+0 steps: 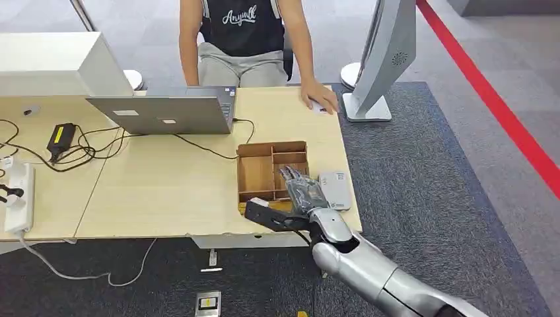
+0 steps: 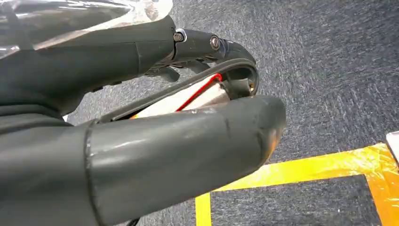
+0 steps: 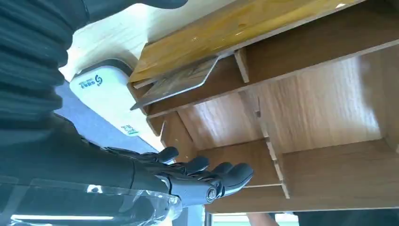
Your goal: Pass the card to the sensor for recognition and then transmit it.
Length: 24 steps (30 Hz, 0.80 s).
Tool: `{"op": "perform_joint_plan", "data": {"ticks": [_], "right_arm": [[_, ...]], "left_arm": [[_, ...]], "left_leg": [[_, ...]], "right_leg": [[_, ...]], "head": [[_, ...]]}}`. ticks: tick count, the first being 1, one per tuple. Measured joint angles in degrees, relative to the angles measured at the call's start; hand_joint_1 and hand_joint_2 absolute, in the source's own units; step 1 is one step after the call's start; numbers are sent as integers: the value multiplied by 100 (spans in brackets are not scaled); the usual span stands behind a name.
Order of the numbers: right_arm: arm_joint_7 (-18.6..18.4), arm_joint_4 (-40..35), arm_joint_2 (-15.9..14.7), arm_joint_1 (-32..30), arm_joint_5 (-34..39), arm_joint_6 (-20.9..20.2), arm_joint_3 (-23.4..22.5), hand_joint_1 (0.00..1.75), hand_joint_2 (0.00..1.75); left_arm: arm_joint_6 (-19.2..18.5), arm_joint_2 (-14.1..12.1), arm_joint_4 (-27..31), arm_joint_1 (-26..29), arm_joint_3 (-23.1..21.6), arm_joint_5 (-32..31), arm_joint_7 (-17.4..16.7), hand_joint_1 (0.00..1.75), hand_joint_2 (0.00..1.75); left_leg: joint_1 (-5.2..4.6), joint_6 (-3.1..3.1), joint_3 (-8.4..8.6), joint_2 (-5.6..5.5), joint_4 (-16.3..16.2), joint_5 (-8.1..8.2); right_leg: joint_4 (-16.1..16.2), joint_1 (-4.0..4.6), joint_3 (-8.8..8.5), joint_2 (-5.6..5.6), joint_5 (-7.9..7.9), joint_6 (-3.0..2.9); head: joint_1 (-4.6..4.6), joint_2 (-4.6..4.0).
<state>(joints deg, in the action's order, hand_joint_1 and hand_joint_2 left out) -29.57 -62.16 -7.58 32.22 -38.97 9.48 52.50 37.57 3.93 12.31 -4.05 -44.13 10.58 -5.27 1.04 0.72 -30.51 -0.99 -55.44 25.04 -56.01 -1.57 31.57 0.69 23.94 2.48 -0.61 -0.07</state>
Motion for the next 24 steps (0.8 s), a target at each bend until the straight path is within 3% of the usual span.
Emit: {"op": "perform_joint_plan", "data": {"ticks": [22, 23, 24], "right_arm": [[-61, 0, -164, -1, 39, 77, -37, 0, 175], [-61, 0, -170, -2, 42, 79, -37, 106, 175], [-61, 0, -177, -2, 44, 79, -37, 159, 175]], "left_arm": [[17, -2, 0, -2, -87, 92, 70, 0, 0], [17, -2, 0, -2, -89, 92, 70, 0, 0], [17, -2, 0, -3, -90, 92, 70, 0, 0]], "left_leg": [[0, 0, 1, 0, 0, 0], [0, 0, 1, 0, 0, 0], [0, 0, 1, 0, 0, 0]], "right_leg": [[0, 0, 0, 0, 0, 0], [0, 0, 0, 0, 0, 0], [0, 0, 0, 0, 0, 0]], "head": [[0, 0], [0, 0], [0, 0]]}}
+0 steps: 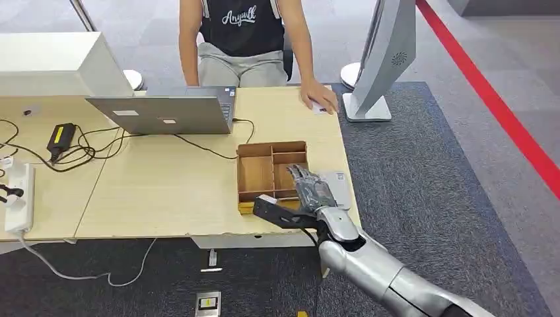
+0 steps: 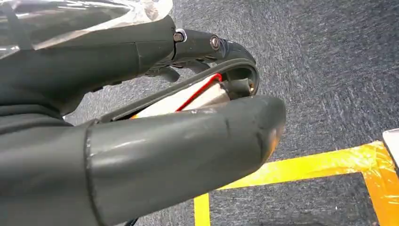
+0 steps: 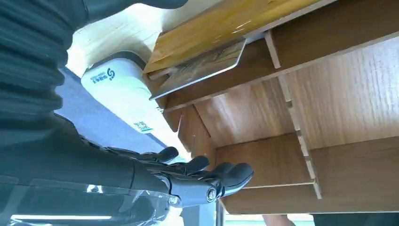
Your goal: Pass the card to the sensor for recognition and then transmit it.
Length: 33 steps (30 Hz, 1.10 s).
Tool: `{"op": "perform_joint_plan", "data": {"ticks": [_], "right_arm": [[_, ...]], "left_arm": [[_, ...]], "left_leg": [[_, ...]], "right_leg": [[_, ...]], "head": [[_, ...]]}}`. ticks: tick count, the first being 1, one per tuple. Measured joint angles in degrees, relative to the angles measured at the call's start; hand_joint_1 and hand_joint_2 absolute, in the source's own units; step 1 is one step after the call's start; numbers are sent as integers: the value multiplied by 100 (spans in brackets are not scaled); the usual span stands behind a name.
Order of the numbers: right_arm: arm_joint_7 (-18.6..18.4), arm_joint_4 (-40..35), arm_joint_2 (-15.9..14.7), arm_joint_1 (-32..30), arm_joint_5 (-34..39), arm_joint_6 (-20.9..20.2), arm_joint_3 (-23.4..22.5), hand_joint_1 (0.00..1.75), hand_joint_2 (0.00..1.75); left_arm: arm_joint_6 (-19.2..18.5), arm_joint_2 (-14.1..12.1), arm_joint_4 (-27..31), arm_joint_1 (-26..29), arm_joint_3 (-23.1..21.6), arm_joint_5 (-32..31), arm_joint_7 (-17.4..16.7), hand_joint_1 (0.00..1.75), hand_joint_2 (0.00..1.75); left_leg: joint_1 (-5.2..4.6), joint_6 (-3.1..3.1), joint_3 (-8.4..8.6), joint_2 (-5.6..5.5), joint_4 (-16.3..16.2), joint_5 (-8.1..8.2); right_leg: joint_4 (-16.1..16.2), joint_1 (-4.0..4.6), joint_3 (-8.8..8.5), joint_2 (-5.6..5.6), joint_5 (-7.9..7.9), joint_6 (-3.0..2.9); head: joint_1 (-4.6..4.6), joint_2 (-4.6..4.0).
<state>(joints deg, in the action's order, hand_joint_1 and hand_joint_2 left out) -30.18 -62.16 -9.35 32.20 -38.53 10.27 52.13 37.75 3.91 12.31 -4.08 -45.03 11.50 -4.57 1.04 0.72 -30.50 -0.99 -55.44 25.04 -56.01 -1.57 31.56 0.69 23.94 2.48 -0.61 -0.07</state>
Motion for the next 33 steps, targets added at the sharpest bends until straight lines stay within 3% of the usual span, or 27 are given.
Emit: {"op": "perform_joint_plan", "data": {"ticks": [5, 6, 33], "right_arm": [[77, 0, -9, -2, 77, 2, 0, 159, 175], [92, 0, -9, -2, 87, 2, 0, 175, 175], [168, 55, 44, 0, 175, -57, 35, 175, 175]], "left_arm": [[0, 0, 0, -2, -4, 20, 46, 0, 0], [0, 0, 0, -3, -7, 20, 50, 0, 0], [0, -4, 0, -5, -103, 81, 7, 0, 0]], "left_leg": [[0, 0, 0, 0, 0, 0], [0, 0, 0, 0, 0, 0], [0, 0, 1, 0, 0, 0]], "right_leg": [[0, 0, 0, 0, 0, 0], [0, 0, 0, 0, 0, 0], [-1, 0, -1, 0, 0, 0]], "head": [[0, 0], [0, -2], [0, 0]]}}
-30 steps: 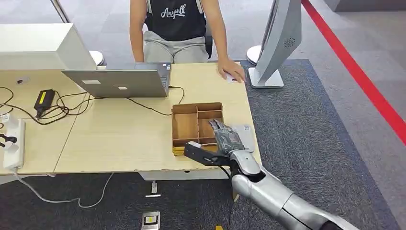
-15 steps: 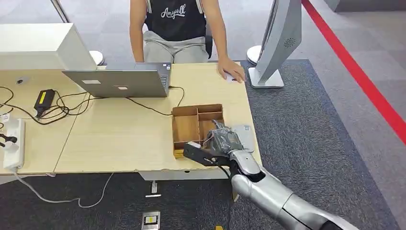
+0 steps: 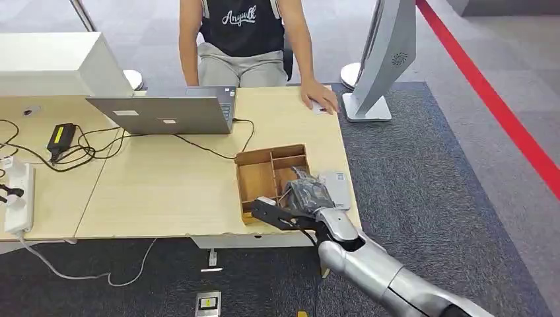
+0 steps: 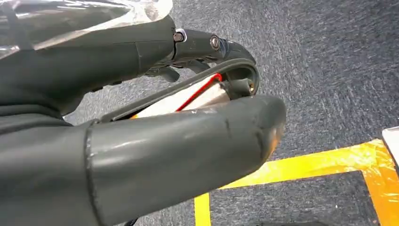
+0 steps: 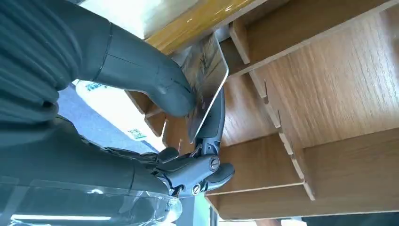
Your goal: Pass the card to the sensor for recognition and then transmit it.
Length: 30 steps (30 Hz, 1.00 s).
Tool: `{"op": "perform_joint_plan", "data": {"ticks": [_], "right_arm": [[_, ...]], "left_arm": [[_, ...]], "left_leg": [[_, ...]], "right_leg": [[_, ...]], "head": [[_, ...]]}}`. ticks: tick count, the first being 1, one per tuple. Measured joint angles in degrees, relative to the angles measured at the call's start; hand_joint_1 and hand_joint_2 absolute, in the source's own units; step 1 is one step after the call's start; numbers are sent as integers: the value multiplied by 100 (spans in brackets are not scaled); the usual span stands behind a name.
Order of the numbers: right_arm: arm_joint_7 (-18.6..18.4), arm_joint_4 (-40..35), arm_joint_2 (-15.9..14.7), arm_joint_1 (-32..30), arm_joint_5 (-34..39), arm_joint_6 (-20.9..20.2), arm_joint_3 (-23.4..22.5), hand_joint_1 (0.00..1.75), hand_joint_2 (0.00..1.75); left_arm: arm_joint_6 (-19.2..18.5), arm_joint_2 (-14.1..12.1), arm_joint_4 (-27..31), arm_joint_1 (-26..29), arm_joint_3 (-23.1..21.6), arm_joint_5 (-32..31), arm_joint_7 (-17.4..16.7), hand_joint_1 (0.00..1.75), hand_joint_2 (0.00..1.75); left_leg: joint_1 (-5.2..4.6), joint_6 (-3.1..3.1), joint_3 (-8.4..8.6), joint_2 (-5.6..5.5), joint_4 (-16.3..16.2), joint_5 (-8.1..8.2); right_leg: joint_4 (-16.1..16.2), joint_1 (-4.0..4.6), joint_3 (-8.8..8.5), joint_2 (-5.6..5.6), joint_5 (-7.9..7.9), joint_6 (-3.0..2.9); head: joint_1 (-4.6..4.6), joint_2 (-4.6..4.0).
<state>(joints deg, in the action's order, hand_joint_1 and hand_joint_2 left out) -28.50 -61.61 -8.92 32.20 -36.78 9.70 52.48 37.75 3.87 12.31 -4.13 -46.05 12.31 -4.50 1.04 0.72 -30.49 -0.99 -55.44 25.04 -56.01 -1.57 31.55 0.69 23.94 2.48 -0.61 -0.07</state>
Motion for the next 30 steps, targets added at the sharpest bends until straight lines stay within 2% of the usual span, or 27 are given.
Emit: {"op": "perform_joint_plan", "data": {"ticks": [7, 11, 16, 23, 30], "right_arm": [[85, -101, 31, 12, -232, 437, -13, 175, 175], [2, -405, -22, 101, -424, 549, -90, 175, 175], [-192, -990, -194, 268, -577, 474, -267, 175, 175], [-256, -1514, -352, 307, -758, 451, -393, 175, 175], [-372, -1910, -505, 461, -811, 184, -487, 175, 175]], "left_arm": [[0, 0, 0, -1, 0, -46, 42, 0, 0], [0, -2, 0, 0, 0, -122, 103, 0, 0], [0, -4, 0, 4, 0, -170, 153, 0, 0], [0, -4, 0, 4, -2, -170, 175, 0, 0], [0, -7, 0, 1, 0, -227, 247, 0, 0]], "left_leg": [[0, 0, 0, 0, 0, 0], [0, -1, 0, 1, -1, -1], [0, -1, 2, 1, -1, -2], [0, -1, 2, 1, -1, -2], [0, -1, 1, 0, -1, -2]], "right_leg": [[-1, 0, 0, 0, 0, 0], [0, 0, 1, 0, -1, 0], [0, 0, 0, 0, -4, -3], [0, 0, 1, 0, -4, -3], [0, 0, -1, 0, -5, -4]], "head": [[0, 0], [0, 0], [0, 0], [0, -2], [-2, 0]]}}
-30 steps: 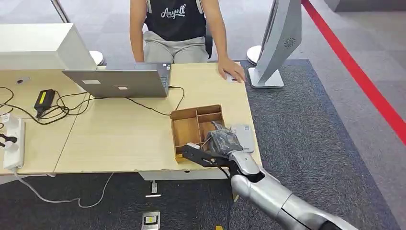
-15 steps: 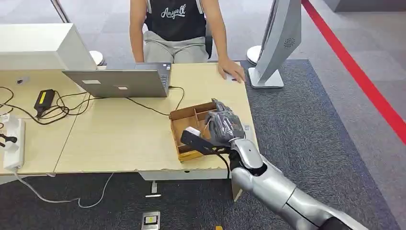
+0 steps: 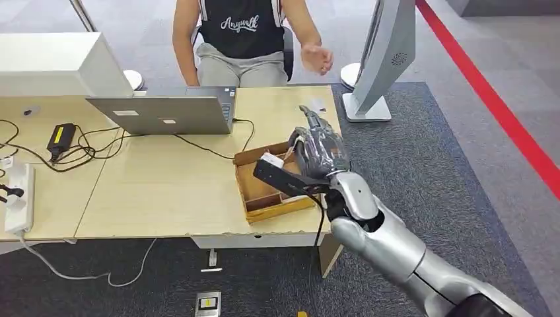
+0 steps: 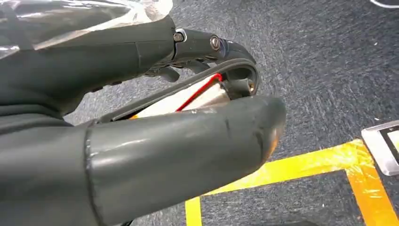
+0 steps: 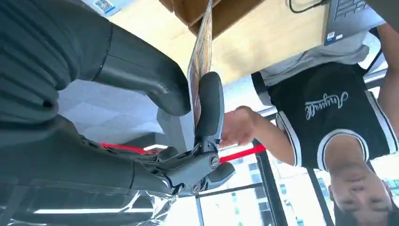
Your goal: Pass the card to the sensor for recognition and then transmit it.
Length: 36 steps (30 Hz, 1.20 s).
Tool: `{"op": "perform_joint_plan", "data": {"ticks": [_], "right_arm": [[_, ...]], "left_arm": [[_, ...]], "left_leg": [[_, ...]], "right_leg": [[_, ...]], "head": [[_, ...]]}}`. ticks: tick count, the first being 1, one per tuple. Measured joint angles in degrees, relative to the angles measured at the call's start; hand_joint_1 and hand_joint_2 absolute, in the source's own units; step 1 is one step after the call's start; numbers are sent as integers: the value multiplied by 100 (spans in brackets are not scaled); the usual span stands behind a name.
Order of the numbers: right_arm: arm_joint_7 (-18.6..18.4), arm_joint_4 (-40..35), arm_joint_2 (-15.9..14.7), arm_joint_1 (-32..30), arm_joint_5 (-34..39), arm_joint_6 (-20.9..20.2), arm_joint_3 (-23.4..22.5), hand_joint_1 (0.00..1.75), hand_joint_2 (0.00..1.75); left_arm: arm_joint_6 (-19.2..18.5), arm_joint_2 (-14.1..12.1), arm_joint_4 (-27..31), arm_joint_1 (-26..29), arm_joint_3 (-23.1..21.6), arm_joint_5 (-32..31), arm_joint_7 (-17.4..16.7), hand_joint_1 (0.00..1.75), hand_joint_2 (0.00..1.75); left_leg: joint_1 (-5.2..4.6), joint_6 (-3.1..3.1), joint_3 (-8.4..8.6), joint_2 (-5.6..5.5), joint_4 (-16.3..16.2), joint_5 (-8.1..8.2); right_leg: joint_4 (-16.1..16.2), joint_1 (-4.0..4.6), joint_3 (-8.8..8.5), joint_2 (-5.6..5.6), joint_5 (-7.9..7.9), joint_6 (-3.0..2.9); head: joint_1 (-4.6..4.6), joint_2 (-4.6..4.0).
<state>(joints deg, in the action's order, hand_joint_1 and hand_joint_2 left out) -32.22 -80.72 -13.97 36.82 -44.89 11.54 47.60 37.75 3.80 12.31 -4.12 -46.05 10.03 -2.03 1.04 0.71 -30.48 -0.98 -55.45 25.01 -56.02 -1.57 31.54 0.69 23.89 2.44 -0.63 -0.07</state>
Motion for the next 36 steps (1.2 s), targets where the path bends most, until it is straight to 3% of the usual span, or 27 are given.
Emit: {"op": "perform_joint_plan", "data": {"ticks": [11, 19, 24, 29, 36], "right_arm": [[177, 28, -2, 235, 94, -188, 0, 175, 175], [430, 397, 80, 758, 33, -131, 59, 175, 175], [647, 1400, 423, 1986, -90, -129, 216, 175, 175], [551, 2600, 877, 2885, -151, -107, 459, 175, 175], [363, 3615, 1316, 3341, -208, -118, 678, 175, 175]], "left_arm": [[0, -2, 0, -1, -11, -74, -2, 0, 0], [-4, -24, 0, -3, -120, -140, -15, 0, 0], [-26, -63, 2, -56, -277, -177, -13, 0, 0], [-26, -96, 9, -74, -422, -107, -55, 0, 0], [-20, -114, 24, -74, -501, -29, -39, 0, 0]], "left_leg": [[0, 0, -2, 0, 0, -1], [-1, 1, -12, -1, 0, -6], [1, 3, -26, -6, 1, -24], [4, 9, -32, -5, 1, -28], [5, 9, -34, -5, 0, -28]], "right_leg": [[-1, 0, 0, 0, 0, 0], [-6, -1, 7, 0, -7, -3], [-9, 0, 19, -8, -13, -6], [-12, 3, 29, -8, -20, -10], [-11, 4, 30, -8, -20, -10]], "head": [[2, 0], [0, -2], [5, 0], [7, 0], [7, -2]]}}
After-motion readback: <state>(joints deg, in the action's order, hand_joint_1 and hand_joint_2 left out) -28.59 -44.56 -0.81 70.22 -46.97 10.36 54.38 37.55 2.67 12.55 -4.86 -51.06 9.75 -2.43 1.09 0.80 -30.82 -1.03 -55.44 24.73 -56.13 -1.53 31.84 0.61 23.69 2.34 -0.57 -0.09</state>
